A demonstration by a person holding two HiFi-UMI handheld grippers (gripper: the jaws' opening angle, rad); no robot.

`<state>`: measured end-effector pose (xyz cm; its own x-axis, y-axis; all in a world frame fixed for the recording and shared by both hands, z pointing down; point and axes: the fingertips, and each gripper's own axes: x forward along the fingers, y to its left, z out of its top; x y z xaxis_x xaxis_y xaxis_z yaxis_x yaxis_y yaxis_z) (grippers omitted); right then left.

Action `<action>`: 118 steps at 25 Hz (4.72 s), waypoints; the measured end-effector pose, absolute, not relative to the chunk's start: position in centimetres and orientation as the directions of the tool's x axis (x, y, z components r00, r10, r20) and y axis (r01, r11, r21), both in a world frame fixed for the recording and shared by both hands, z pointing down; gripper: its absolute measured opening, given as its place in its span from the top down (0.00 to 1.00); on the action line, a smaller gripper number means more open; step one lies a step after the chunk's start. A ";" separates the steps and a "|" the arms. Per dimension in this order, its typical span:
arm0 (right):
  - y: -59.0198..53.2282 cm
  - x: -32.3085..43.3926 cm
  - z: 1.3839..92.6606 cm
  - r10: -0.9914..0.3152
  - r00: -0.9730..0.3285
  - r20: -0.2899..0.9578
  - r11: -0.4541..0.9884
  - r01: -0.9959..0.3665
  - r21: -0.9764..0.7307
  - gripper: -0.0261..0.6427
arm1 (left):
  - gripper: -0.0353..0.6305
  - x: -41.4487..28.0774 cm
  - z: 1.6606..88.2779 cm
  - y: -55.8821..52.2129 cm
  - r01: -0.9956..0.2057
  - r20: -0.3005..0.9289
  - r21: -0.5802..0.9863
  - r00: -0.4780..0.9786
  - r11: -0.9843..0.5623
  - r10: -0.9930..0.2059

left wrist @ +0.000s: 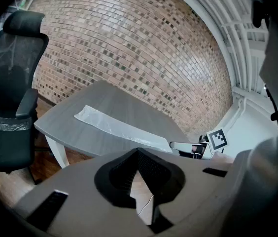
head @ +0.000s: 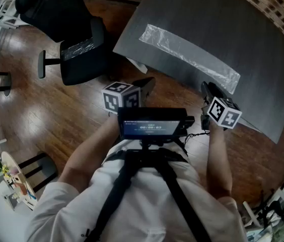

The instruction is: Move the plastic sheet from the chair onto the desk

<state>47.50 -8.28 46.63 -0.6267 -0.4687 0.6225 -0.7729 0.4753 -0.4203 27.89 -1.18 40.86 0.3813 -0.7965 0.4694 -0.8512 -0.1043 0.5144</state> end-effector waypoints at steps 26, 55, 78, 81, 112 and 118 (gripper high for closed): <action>-4.9 33.1 46.4 -0.390 -0.634 0.668 0.587 -0.730 -0.350 0.75 | 0.95 13.3 43.6 6.3 -0.818 0.457 0.574 0.276 0.042 -0.846; 3.2 5.0 44.5 -0.331 -0.650 0.684 0.718 -0.644 -0.265 0.75 | 0.91 -14.8 42.9 17.7 -0.785 0.382 0.597 0.098 0.165 -0.919; 0.8 -13.1 47.2 -0.054 -0.719 0.693 0.869 -0.376 -0.322 0.75 | 0.91 -26.4 45.0 16.2 -0.731 0.466 0.563 -0.106 0.386 -0.879; -1.0 -14.7 48.2 -0.025 -0.718 0.696 0.873 -0.354 -0.334 0.75 | 0.91 -27.5 45.5 14.4 -0.727 0.480 0.554 -0.120 0.406 -0.869; -3.7 -28.7 70.5 -0.095 -0.507 0.857 0.803 -0.548 -0.235 0.75 | 0.82 -44.1 68.6 7.2 -0.733 0.661 0.493 -0.036 0.469 -0.750; -5.2 -29.3 75.4 -0.145 -0.453 0.880 0.771 -0.609 -0.186 0.75 | 0.82 -46.6 73.1 6.2 -0.750 0.682 0.480 -0.006 0.454 -0.731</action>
<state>-29.30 -5.25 75.43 -0.4527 -0.1447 0.8799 -0.6086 0.7713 -0.1863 -46.57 6.18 73.12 -0.0061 -0.7313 0.6820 -0.7503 0.4542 0.4803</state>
